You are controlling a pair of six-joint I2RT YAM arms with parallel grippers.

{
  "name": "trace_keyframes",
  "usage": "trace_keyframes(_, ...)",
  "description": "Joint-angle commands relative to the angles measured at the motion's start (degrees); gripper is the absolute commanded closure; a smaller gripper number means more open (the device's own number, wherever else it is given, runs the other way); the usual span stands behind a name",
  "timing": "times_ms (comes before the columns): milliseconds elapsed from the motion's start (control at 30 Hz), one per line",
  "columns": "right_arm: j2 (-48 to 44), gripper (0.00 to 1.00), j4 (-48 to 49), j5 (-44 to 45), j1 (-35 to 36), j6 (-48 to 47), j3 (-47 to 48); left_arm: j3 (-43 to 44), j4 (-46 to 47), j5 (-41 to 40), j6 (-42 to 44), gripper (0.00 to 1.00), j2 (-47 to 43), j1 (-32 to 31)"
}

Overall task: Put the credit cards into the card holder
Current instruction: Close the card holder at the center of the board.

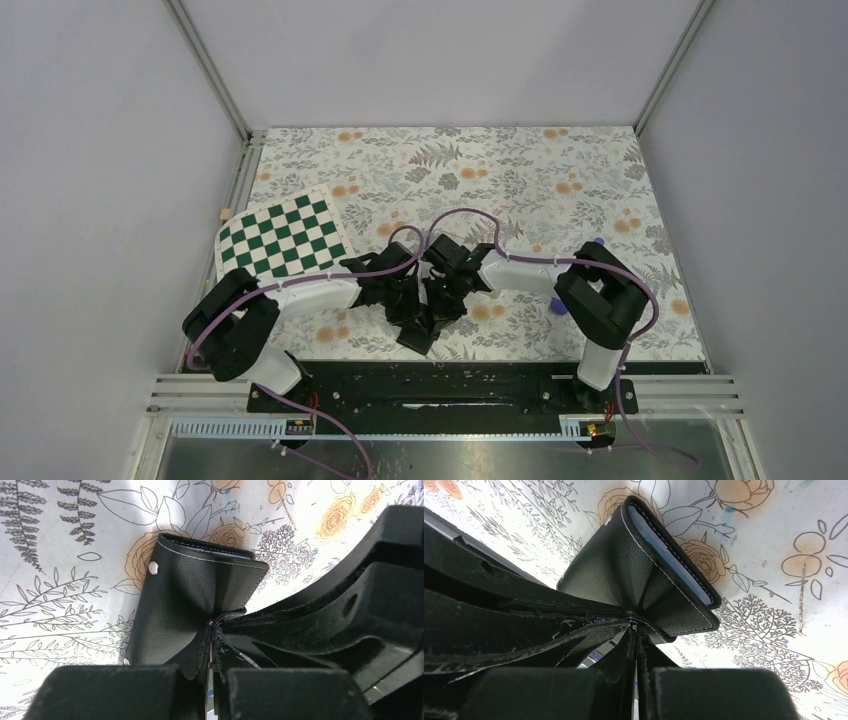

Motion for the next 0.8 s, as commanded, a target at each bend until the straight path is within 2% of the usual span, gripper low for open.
trace_keyframes(0,5.5,1.00,-4.0,9.6,2.9,-0.1,0.4,-1.2,-5.1,-9.3,-1.5,1.00,3.0,0.5)
trace_keyframes(267,7.4,1.00,-4.0,11.8,3.8,1.4,0.8,-1.9,-4.1,-9.4,-1.8,1.00,1.6,0.7)
trace_keyframes(433,8.0,1.00,-3.6,11.5,3.8,1.7,1.0,-1.1,-6.1,-10.5,1.1,1.00,0.6,0.7)
trace_keyframes(600,8.6,1.00,-3.0,10.7,3.8,1.8,1.0,3.3,-10.7,-12.2,5.3,0.90,2.0,0.1)
trace_keyframes(767,8.5,1.00,-2.0,9.7,3.8,1.8,1.1,6.6,-14.1,-15.1,8.3,0.88,2.3,-0.8)
